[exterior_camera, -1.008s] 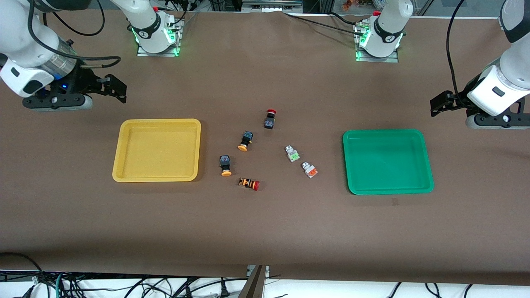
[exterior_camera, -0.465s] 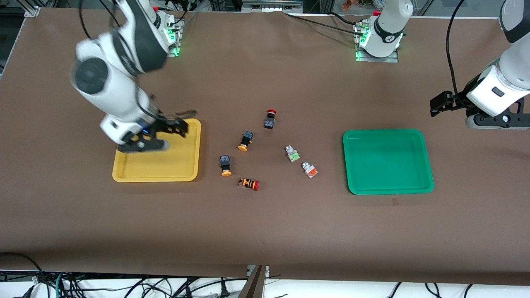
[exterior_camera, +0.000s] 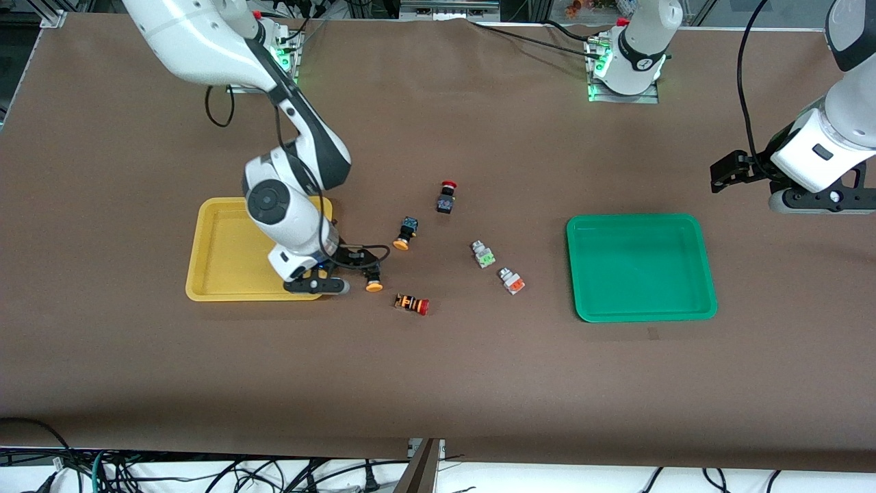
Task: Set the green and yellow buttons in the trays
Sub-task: 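Grasp a yellow-capped black button with the right gripper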
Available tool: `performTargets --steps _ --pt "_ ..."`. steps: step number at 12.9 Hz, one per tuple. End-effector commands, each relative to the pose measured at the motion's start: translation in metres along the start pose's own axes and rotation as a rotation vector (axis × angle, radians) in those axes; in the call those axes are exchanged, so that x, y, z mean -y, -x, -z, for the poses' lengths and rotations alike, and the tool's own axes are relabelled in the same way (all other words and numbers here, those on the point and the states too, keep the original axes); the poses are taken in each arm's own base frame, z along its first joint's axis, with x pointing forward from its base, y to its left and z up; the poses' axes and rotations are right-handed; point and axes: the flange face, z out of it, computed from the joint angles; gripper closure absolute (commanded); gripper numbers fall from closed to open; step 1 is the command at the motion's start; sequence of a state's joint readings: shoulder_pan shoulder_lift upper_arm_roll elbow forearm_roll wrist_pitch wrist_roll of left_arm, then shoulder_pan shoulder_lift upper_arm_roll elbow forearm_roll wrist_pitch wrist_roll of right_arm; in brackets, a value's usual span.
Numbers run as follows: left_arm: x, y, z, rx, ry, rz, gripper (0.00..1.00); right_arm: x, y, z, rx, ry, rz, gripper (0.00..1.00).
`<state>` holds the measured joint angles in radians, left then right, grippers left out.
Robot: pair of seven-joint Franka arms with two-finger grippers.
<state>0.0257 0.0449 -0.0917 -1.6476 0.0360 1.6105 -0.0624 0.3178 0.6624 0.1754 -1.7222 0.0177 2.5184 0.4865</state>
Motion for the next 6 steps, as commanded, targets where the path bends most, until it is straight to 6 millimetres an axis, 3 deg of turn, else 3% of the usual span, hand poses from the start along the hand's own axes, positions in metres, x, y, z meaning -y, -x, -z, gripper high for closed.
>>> performTargets --steps 1,4,6 --pt "0.001 0.002 0.003 -0.003 0.018 -0.014 0.00 0.007 0.000 -0.015 -0.008 -0.009 -0.048 0.00" --pt "0.000 0.002 0.004 -0.004 0.017 -0.015 0.00 0.026 0.019 -0.036 -0.011 -0.017 -0.063 0.01" --pt "0.000 0.002 0.004 -0.004 0.017 -0.015 0.00 0.026 0.024 -0.041 -0.004 -0.012 -0.061 0.20"
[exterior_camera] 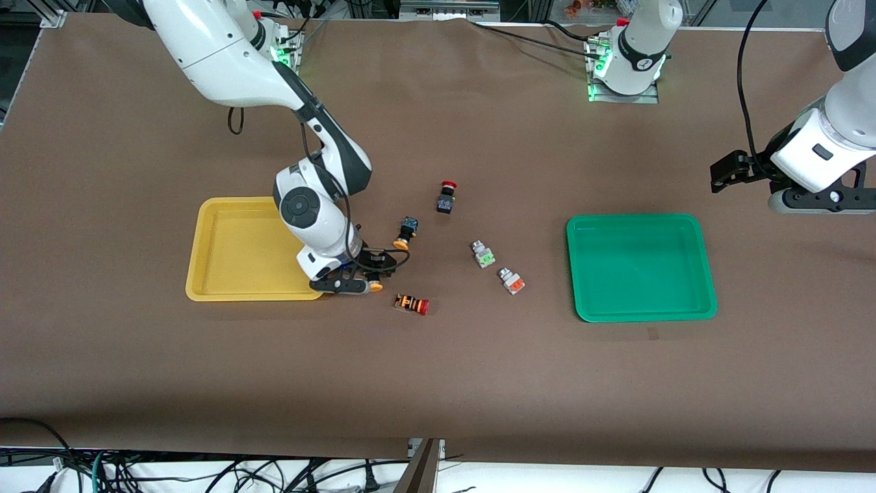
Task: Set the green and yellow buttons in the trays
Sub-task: 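Grasp a yellow-capped black button with the right gripper, then place the yellow button in the yellow tray while the left gripper reaches out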
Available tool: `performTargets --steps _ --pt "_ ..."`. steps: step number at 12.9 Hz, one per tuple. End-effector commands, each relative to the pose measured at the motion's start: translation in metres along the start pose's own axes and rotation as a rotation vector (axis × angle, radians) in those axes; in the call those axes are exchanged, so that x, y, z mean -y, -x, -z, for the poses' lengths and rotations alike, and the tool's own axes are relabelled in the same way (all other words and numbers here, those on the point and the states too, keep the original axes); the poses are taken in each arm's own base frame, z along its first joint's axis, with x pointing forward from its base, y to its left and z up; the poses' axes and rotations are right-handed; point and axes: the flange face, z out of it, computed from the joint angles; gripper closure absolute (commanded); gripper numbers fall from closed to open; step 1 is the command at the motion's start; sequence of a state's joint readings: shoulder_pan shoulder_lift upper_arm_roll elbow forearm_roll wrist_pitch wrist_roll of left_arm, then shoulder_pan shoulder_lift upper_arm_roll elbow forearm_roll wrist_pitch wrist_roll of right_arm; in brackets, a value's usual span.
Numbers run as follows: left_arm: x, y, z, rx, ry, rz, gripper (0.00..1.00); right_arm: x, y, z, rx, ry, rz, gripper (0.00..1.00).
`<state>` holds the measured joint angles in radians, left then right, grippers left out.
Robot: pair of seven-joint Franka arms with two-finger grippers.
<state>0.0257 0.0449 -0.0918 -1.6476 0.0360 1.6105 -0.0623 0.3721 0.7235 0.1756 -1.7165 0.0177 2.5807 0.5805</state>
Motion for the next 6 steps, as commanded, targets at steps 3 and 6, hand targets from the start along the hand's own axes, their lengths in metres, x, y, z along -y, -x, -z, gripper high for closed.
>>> performTargets --steps 3,6 --pt "0.000 0.002 0.003 -0.003 0.017 -0.014 0.00 -0.005 0.004 -0.007 -0.004 0.011 -0.003 0.65" --pt "-0.005 0.003 0.004 -0.004 0.018 -0.020 0.00 -0.021 -0.016 0.045 0.019 0.080 0.038 0.81"
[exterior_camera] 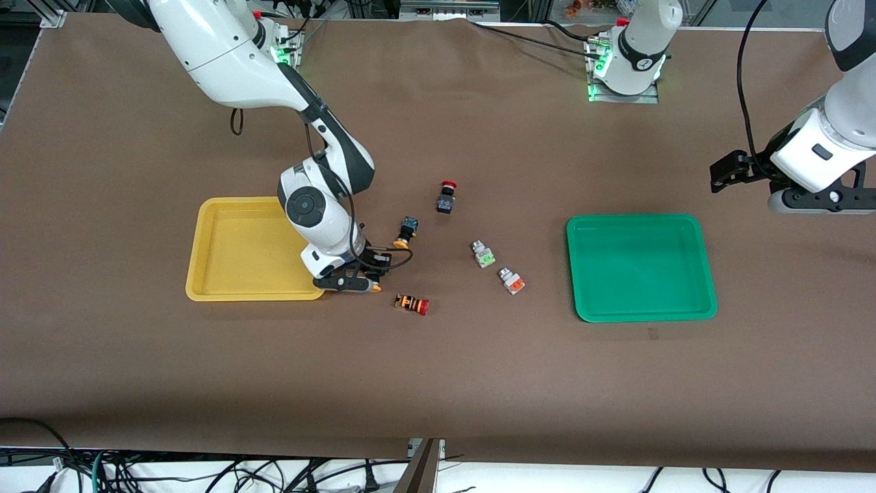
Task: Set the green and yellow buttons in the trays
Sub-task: 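Place the yellow button in the yellow tray while the left gripper reaches out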
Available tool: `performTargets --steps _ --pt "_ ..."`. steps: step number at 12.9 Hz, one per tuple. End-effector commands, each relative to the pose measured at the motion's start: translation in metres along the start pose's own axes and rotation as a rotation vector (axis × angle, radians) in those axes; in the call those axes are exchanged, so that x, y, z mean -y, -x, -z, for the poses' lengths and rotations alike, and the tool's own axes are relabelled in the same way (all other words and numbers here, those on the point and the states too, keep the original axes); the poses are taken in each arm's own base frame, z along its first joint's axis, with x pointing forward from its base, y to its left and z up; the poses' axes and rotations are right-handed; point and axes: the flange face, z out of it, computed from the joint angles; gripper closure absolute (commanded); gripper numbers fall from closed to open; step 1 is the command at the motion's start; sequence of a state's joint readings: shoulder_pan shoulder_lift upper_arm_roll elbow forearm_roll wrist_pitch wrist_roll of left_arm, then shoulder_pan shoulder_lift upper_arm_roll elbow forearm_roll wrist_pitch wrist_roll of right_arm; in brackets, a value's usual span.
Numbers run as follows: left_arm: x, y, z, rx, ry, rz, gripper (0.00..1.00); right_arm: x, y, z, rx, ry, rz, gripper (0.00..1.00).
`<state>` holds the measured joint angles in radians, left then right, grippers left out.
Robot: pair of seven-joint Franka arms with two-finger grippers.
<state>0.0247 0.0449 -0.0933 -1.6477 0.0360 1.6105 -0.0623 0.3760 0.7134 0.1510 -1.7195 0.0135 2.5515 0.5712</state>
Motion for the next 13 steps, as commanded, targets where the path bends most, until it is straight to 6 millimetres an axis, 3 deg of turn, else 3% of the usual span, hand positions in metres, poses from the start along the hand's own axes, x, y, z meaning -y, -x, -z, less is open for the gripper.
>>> performTargets --steps 1,2,4,5,6,8,9,10,11,12,13 --pt "-0.007 0.003 0.004 -0.002 0.030 -0.015 0.00 -0.027 -0.017 0.065 0.039 0.090 0.072 0.81" --pt "-0.009 0.003 0.003 0.000 0.035 -0.021 0.00 -0.046 -0.022 0.085 0.071 0.130 0.099 0.79" --pt "-0.013 0.003 0.001 0.002 0.034 -0.032 0.00 -0.088 -0.021 0.105 0.093 0.171 0.149 0.75" --pt "-0.017 -0.003 -0.008 0.017 0.035 -0.042 0.00 -0.111 -0.016 0.106 0.106 0.188 0.155 0.72" --pt "-0.028 -0.015 -0.031 0.058 0.036 -0.059 0.00 -0.133 -0.007 0.103 0.112 0.198 0.153 0.72" --pt "-0.038 -0.018 -0.039 0.086 0.037 -0.069 0.00 -0.182 0.013 0.086 0.089 0.205 0.166 0.69" --pt "-0.050 -0.022 -0.047 0.094 0.042 -0.072 0.00 -0.205 0.022 0.074 0.073 0.208 0.172 0.60" --pt "-0.065 -0.032 -0.069 0.127 0.076 -0.031 0.00 -0.219 0.026 0.067 0.056 0.207 0.179 0.55" --pt "-0.078 -0.047 -0.078 0.118 0.121 0.064 0.00 -0.222 0.025 0.067 0.051 0.207 0.174 0.26" --pt "-0.094 -0.063 -0.084 0.096 0.140 0.139 0.00 -0.224 0.020 0.072 0.043 0.203 0.163 0.11" --pt "-0.126 -0.071 -0.102 0.109 0.131 0.179 0.00 -0.218 0.015 0.079 0.045 0.199 0.156 0.04"
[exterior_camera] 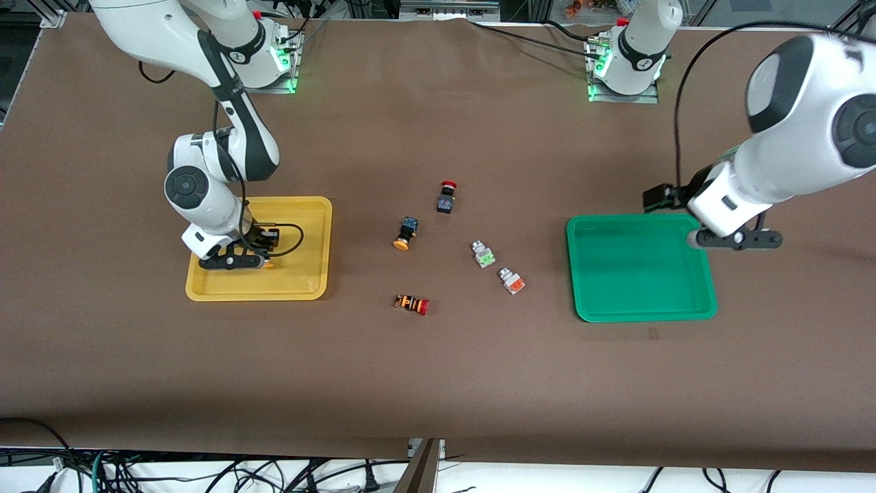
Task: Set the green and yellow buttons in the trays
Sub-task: 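Grasp the orange-topped white button with the left gripper while the right gripper grasps another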
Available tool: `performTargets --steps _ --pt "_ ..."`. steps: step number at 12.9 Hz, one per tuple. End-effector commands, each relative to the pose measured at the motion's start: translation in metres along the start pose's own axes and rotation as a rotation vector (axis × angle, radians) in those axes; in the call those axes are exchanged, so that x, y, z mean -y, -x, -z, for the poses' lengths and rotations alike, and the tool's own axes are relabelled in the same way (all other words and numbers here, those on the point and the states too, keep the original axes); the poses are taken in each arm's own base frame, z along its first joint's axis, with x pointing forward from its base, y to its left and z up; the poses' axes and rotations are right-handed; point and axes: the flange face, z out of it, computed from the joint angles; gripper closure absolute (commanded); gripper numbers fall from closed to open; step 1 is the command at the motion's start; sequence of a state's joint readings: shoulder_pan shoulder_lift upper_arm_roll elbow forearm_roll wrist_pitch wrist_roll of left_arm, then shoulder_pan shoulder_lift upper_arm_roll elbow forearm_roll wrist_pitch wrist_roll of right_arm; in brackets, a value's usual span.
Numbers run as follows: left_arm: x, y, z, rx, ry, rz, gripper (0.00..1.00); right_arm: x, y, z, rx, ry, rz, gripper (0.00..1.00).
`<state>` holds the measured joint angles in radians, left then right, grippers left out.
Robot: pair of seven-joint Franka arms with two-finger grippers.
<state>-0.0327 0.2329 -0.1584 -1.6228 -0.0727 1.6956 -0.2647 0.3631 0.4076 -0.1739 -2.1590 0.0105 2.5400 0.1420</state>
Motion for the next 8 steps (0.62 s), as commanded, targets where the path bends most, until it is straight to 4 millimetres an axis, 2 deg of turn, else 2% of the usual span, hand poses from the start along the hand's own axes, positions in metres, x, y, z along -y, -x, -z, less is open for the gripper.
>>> performTargets --steps 1,2,4,5,6,7,8 --pt "-0.075 -0.033 -0.046 -0.001 0.024 0.157 0.00 0.011 -0.009 0.039 -0.006 -0.026 -0.023 0.04" --pt "-0.100 -0.044 -0.067 -0.037 0.040 0.245 0.00 0.030 -0.017 0.054 0.005 -0.040 -0.045 0.03" --pt "-0.138 -0.062 -0.126 -0.074 0.084 0.411 0.00 0.078 -0.031 0.080 0.020 -0.065 -0.114 0.04" --pt "-0.161 -0.068 -0.152 -0.103 0.115 0.473 0.00 0.108 -0.035 0.085 0.028 -0.090 -0.161 0.04" --pt "-0.184 -0.070 -0.186 -0.111 0.120 0.520 0.00 0.141 -0.036 0.081 0.040 -0.120 -0.224 0.04" --pt "-0.198 -0.068 -0.212 -0.133 0.097 0.563 0.00 0.178 -0.034 0.075 0.055 -0.145 -0.282 0.04" --pt "-0.209 -0.065 -0.230 -0.151 0.088 0.608 0.00 0.214 -0.031 0.068 0.062 -0.156 -0.339 0.04"
